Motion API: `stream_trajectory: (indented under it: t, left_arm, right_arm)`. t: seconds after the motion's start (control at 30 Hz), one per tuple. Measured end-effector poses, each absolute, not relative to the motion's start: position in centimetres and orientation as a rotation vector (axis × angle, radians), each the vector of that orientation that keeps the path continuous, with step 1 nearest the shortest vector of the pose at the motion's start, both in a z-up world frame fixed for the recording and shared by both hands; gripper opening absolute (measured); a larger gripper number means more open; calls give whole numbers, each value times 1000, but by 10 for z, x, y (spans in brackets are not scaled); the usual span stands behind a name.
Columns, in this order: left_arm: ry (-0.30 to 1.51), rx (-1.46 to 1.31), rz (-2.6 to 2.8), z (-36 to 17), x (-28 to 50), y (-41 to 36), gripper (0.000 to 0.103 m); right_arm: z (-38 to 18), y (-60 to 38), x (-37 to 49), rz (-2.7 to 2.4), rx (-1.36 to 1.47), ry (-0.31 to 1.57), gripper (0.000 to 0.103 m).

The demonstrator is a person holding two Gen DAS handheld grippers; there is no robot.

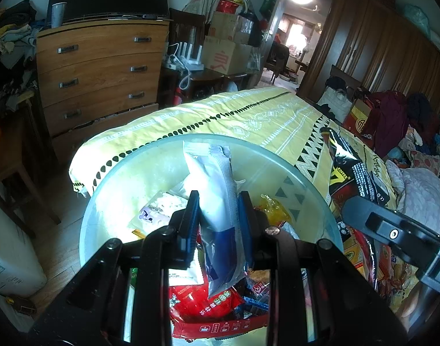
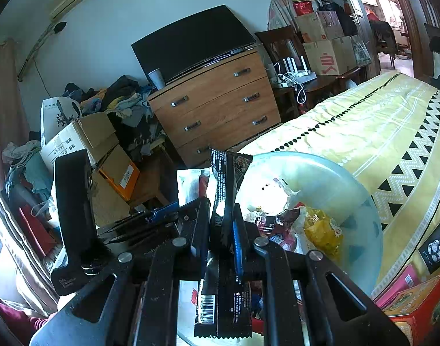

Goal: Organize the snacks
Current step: 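Hold both packets above the clear bowl, then open both tools to drop the packets into the clear bowl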

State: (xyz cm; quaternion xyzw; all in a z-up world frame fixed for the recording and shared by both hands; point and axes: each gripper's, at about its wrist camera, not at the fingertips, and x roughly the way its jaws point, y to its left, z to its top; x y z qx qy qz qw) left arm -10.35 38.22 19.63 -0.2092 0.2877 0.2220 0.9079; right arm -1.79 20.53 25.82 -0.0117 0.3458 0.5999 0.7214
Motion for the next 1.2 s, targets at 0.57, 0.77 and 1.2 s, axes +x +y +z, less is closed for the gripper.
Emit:
stream_trajectory:
  t: [0.57,0.77,1.2]
  left_arm:
    - [605,-433,458,190,-107,378,26]
    - [609,-432,459,189,-106,379,26]
    - [657,-437,480,180,-115,375,43]
  right_arm:
    - [252,207,-21,1327,-28,770,17]
    - [249,209,-24,1325,-27,775,17]
    - [241,212,-26,1321,1,790,30]
